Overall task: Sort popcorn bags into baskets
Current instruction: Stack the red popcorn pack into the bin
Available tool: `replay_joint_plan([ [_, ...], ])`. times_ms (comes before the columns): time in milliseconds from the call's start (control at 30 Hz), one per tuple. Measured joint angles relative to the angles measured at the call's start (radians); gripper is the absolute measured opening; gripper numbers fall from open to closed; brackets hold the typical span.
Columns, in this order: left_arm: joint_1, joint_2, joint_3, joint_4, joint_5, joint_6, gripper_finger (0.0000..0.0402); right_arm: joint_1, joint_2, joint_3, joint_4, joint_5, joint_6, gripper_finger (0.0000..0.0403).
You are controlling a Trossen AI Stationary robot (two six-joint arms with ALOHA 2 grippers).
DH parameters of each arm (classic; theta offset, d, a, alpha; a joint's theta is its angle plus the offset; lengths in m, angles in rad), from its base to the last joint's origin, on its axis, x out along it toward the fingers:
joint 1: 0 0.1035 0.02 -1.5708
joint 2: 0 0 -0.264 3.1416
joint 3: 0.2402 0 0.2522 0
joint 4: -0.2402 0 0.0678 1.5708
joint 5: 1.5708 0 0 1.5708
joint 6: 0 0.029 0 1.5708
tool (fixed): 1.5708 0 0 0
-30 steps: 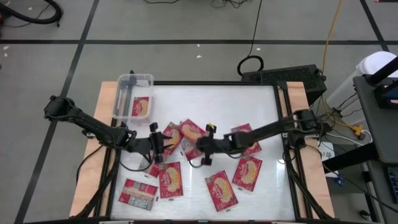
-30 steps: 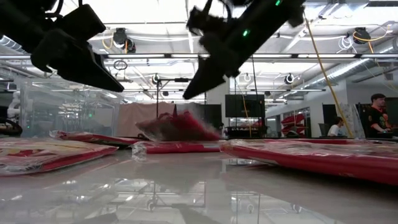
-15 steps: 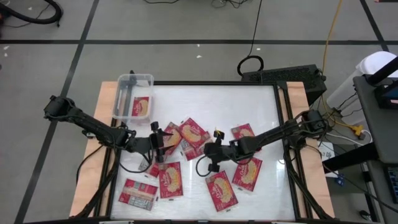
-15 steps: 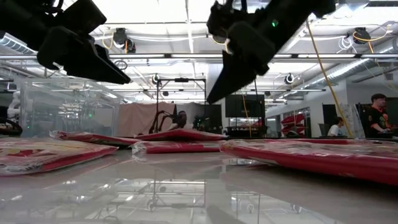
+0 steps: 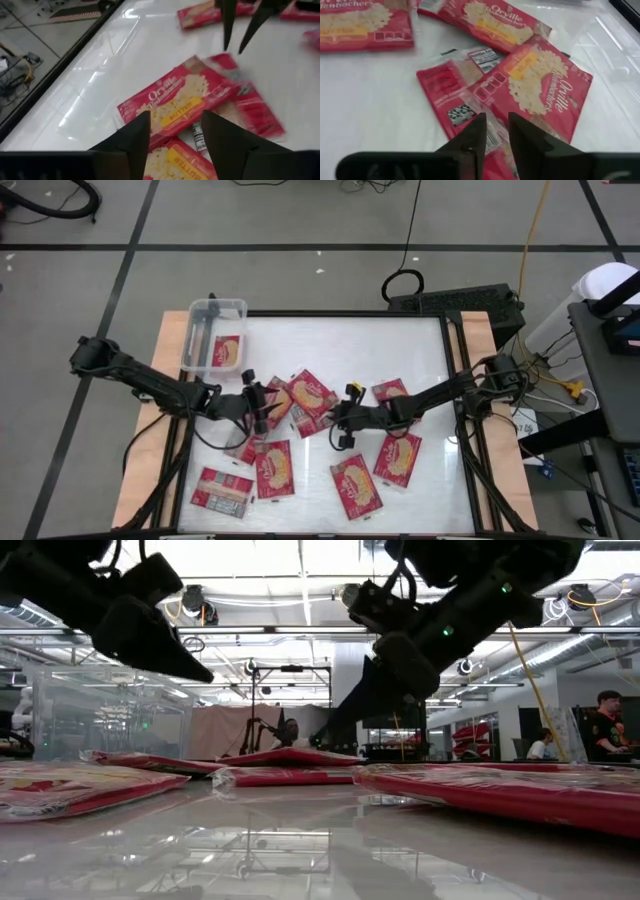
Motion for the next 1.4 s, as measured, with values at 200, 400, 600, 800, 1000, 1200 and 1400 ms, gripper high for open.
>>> replay_joint_plan([
  [200, 0.036, 0.079, 0.000, -0.003, 0.000, -0.004, 0.0191, -0.004, 0.000, -0.011, 0.034, 0.000, -0.049, 0.0107],
  [400, 0.068, 0.142, 0.001, 0.008, -0.011, -0.042, 0.0213, -0.023, 0.000, -0.010, 0.034, -0.001, -0.063, 0.0125],
  [600, 0.073, 0.155, 0.002, 0.006, -0.014, -0.031, 0.0202, -0.041, 0.000, -0.010, 0.016, -0.059, -0.127, 0.0126],
  [800, 0.086, 0.155, 0.002, 0.009, -0.016, 0.062, 0.0179, -0.080, 0.000, -0.010, -0.001, -0.077, -0.136, 0.0127],
  [1000, 0.126, 0.155, 0.002, 0.006, -0.010, 0.057, 0.0163, -0.125, 0.010, -0.010, -0.050, -0.076, -0.057, 0.0145],
  [1200, 0.143, 0.155, 0.002, 0.023, -0.009, 0.093, 0.0161, -0.196, 0.015, -0.032, 0.001, -0.180, 0.266, 0.0185],
  [1400, 0.160, 0.155, 0.002, 0.158, 0.041, 0.199, 0.0161, -0.206, 0.015, -0.064, 0.003, -0.182, 0.512, 0.0206],
])
